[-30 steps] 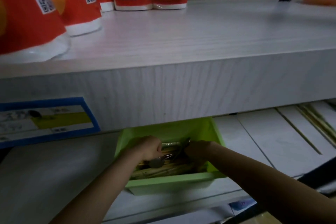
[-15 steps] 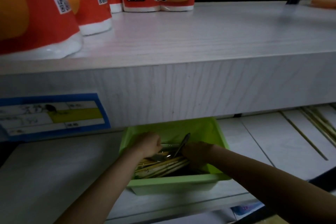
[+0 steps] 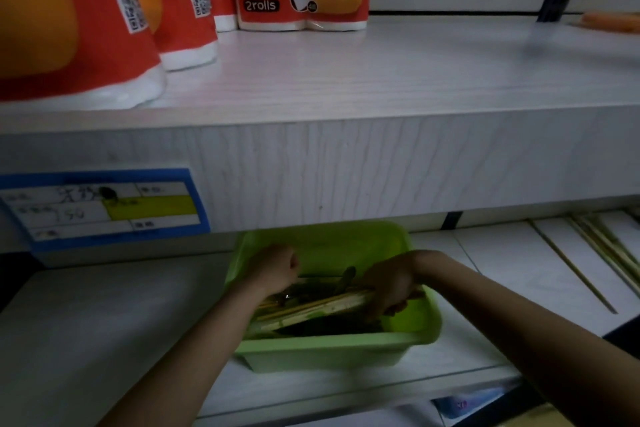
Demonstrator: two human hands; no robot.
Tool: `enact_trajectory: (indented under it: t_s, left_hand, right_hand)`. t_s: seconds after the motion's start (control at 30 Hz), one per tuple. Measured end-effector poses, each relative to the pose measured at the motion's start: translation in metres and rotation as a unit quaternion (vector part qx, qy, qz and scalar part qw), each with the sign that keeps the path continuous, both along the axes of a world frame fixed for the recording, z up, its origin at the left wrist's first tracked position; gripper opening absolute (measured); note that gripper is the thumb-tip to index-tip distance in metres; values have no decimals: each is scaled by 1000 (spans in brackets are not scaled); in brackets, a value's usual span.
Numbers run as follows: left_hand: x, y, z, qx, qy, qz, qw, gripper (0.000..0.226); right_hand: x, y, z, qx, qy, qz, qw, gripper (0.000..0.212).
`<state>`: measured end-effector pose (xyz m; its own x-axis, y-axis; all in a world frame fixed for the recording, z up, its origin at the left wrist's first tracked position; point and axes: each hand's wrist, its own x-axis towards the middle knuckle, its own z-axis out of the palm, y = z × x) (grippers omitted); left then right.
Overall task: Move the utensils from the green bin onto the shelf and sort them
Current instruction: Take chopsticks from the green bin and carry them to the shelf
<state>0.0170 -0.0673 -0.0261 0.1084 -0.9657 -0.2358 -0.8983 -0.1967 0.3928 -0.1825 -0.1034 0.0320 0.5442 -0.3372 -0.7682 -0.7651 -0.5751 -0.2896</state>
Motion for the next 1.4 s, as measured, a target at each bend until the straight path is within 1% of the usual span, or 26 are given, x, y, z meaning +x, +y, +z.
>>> enact_trajectory:
  t_s: [0.1,0.17,0.2,0.27,0.33,0.37,0.47,0.57,0.6,0.63,0.7,0.77,0.8,0.83,0.87,0.9,0.93,1.0,1.03,1.07,1.13,1.17,1.2,1.27,1.3,1.4]
  left_hand:
    - [1,-1,1,0,29,14,999,19]
    - [2,-3,2,2,55,26,998,22]
    - [1,-4,5,5,68,34,997,25]
    - [1,-7,9,18,94,52,994,28]
    - [2,-9,11,36,138,80,987,28]
    - [2,-9,13,46,174,97,979,27]
    - [3,-6,18,66,293,163,940,20]
    - [5,-6,21,81,429,249,864,24]
    - [7,-7,20,93,453,256,849,27]
    - [8,-7,20,107,470,254,839,30]
    - [11,-5,18,120,490,233,831,35]
    - [12,-4,18,139,520,215,815,33]
    - [10,-3,17,150,514,192,822,27]
    - [5,-1,15,157,482,156,848,18]
    - [0,0,15,155,422,108,887,13]
    - [-7,1,15,144,353,52,923,18]
    - [-14,2,15,129,294,-6,947,31]
    - [-29,4,14,111,237,-90,961,53]
    - [-35,5,14,108,201,-127,965,58]
    - [-41,5,14,106,140,-158,972,57]
    - [-50,6,14,101,-8,-179,979,35]
    - [-53,6,15,99,-67,-179,977,23]
    - [-55,6,17,93,-98,-186,973,22]
    - [-57,7,19,79,-95,-215,969,38]
    - [-58,8,18,63,-73,-234,968,39]
    - [-64,12,13,17,-20,-300,954,22]
  right_hand:
    - [-9,-6,10,36,-22,-55,998,15]
    - [-14,-9,19,25,-42,-70,996,16]
    - [-16,-9,24,-3,-53,-65,996,16]
    - [-17,-8,31,-101,-51,-35,993,22]
    - [-18,-6,36,-225,-27,-7,974,35]
    - [-20,-5,37,-261,-27,-3,965,38]
    - [-29,-4,41,-281,-39,-20,959,39]
    - [-42,-2,43,-338,-54,-29,939,36]
    - [-46,-2,43,-352,-64,-37,933,35]
    - [-50,-2,42,-345,-80,-52,934,34]
    - [-56,-2,40,-283,-123,-97,946,27]
    - [-60,-3,36,-237,-163,-123,950,18]
    - [-62,-3,35,-232,-175,-127,948,17]
    - [-62,-2,35,-232,-182,-128,947,18]
    - [-62,-1,34,-232,-188,-127,946,19]
    - [-62,0,34,-232,-193,-126,945,20]
    - [-61,1,34,-234,-196,-126,944,21]
    - [-60,5,35,-249,-199,-131,939,24]
    - [-60,7,35,-259,-201,-136,935,24]
    - [-61,9,36,-270,-202,-141,931,23]
    - [-62,15,36,-291,-196,-141,926,20]
    - [-63,18,36,-298,-194,-141,924,20]
    - [-65,21,35,-302,-195,-142,922,20]
    - [-67,26,32,-304,-201,-152,919,21]
    - [-68,28,30,-302,-203,-162,917,23]
    - [-72,31,25,-279,-215,-184,918,27]
